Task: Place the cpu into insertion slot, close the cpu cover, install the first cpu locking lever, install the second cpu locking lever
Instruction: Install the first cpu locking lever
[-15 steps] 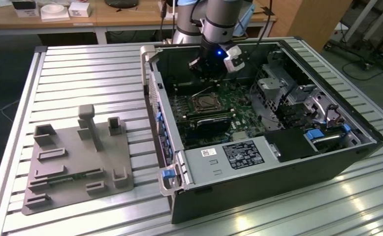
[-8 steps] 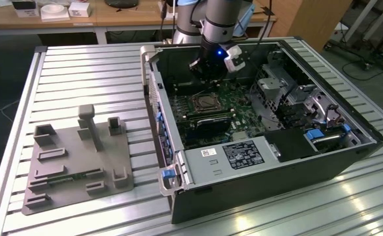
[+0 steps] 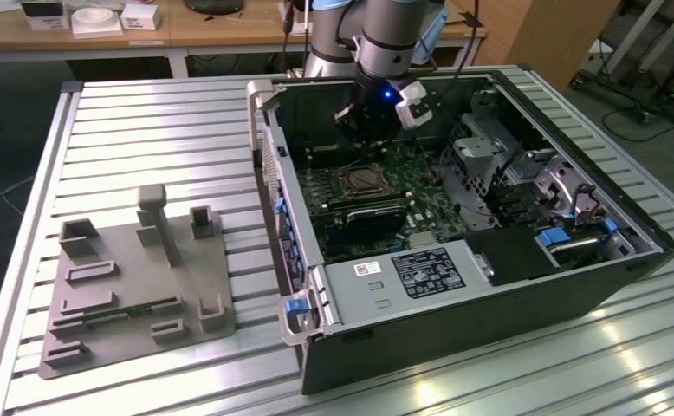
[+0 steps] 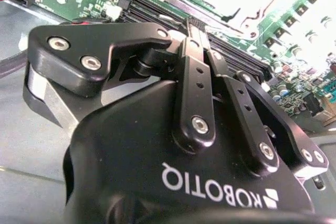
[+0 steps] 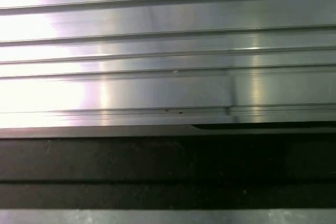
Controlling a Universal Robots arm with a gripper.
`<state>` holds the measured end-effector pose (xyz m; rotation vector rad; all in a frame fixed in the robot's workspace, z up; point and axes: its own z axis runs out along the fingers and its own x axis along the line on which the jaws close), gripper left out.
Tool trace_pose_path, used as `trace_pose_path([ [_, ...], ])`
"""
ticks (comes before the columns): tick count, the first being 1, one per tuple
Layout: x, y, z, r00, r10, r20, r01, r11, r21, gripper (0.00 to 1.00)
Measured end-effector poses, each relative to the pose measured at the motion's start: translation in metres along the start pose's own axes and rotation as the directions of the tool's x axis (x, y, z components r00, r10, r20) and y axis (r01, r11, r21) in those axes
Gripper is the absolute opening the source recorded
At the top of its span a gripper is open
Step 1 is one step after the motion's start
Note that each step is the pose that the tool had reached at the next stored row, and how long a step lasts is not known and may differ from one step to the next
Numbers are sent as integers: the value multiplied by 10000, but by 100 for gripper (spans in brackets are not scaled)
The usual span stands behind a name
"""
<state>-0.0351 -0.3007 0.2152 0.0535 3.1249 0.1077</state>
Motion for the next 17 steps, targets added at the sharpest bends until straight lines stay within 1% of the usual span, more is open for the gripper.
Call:
trace_pose_path([
  [4, -23, 0, 11, 10000, 0, 0, 0, 10000, -50, 10],
  [9, -36, 0, 29, 10000, 1, -2, -1, 10000, -86, 10],
  [17, -55, -2, 65, 10000, 1, -3, -1, 9999, -115, 10],
])
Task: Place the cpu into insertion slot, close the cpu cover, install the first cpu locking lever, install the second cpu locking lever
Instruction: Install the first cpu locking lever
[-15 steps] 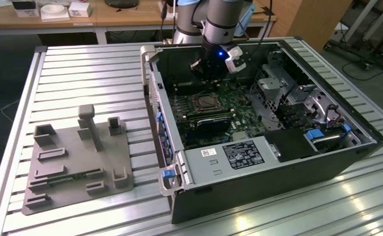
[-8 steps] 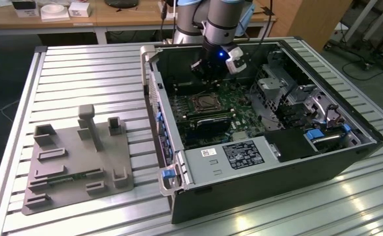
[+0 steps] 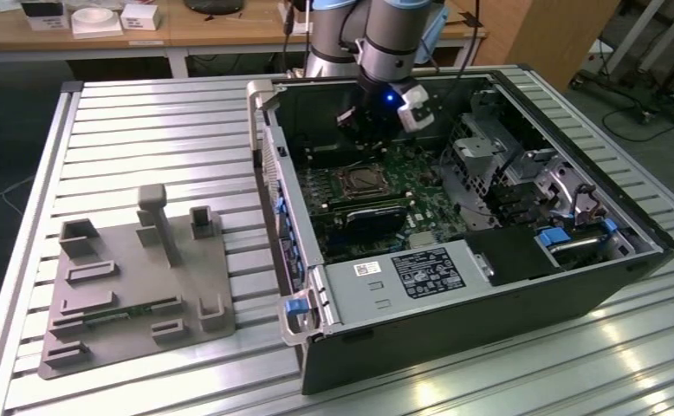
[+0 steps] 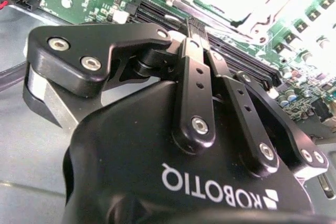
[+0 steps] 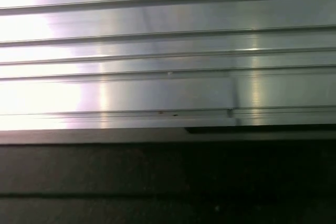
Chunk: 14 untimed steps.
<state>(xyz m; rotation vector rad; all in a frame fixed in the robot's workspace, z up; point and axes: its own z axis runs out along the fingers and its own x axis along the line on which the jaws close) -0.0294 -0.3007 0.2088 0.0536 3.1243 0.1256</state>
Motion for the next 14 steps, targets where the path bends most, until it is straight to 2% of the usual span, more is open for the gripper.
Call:
trace_pose_path([
  [14, -26, -2, 39, 10000, -1, -1, 1, 10000, -34, 10],
])
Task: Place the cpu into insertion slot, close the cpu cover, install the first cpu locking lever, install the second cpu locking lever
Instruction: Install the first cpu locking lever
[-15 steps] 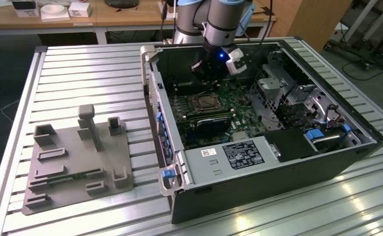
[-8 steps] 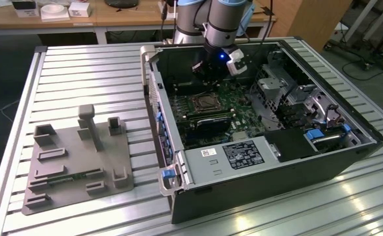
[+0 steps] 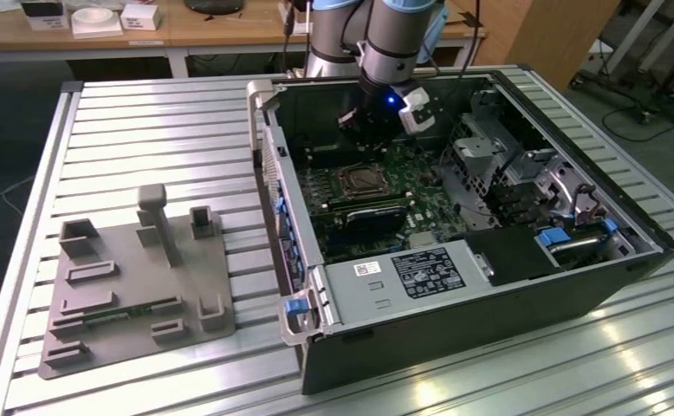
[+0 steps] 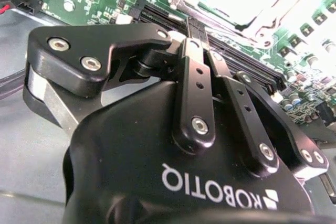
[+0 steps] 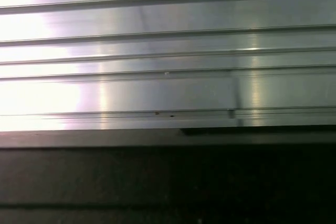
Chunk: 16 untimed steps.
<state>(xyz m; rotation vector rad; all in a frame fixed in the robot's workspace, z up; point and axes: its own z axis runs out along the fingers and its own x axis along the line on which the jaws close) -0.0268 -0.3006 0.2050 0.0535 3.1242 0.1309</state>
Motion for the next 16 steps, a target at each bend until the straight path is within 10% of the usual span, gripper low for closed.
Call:
trace_pose_path([
  [16, -3, -3, 40, 10000, 1, 0, -1, 10000, 2, 10],
])
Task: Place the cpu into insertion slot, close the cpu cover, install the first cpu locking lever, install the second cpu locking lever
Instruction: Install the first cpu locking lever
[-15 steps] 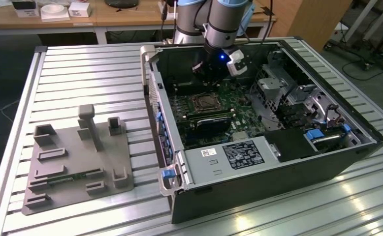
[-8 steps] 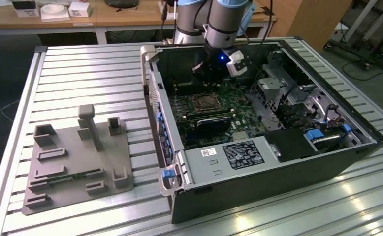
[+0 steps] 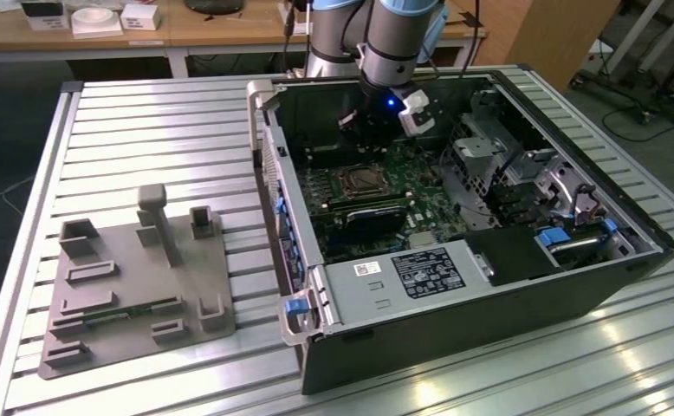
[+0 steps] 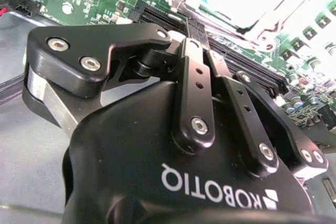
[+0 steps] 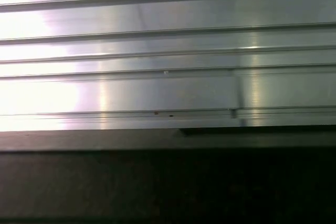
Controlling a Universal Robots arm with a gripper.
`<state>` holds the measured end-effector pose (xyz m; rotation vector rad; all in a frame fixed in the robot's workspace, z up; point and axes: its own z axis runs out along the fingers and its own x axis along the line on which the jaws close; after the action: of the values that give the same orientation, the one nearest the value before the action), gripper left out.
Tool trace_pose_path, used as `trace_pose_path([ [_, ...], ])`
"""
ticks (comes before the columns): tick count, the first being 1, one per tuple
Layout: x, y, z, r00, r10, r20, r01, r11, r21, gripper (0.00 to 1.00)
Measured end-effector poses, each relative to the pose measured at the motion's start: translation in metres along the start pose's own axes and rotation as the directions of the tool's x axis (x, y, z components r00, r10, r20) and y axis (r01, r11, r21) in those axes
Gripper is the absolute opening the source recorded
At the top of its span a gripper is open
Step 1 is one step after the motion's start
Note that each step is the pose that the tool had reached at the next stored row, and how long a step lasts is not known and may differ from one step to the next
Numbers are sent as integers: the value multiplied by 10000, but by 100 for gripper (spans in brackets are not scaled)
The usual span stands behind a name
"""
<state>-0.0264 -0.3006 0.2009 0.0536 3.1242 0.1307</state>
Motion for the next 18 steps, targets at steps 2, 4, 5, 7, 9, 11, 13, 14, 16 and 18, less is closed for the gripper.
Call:
trace_pose_path([
  [2, 0, 0, 1, 10000, -1, 0, 1, 10000, 7, 10],
  [4, 0, 0, 2, 10000, -1, 0, 1, 10000, 15, 10],
  [5, 0, -1, 2, 10000, 0, 1, 0, 10000, 19, 10],
  [7, 0, -1, 3, 10000, -1, 1, 1, 10000, 33, 10],
  [9, 0, -1, 4, 10000, -1, 1, 1, 10000, 48, 10],
  [11, 0, -1, 4, 10000, -1, 2, 1, 10000, 61, 10],
  [13, 0, -1, 4, 10000, -1, 3, 1, 10000, 69, 10],
  [14, 0, -2, 4, 10000, -1, 3, 1, 10000, 75, 10],
  [16, 0, -2, 4, 10000, -1, 3, 1, 10000, 85, 10],
  [18, 0, -2, 1, 10000, -2, 3, 2, 10000, 86, 10],
])
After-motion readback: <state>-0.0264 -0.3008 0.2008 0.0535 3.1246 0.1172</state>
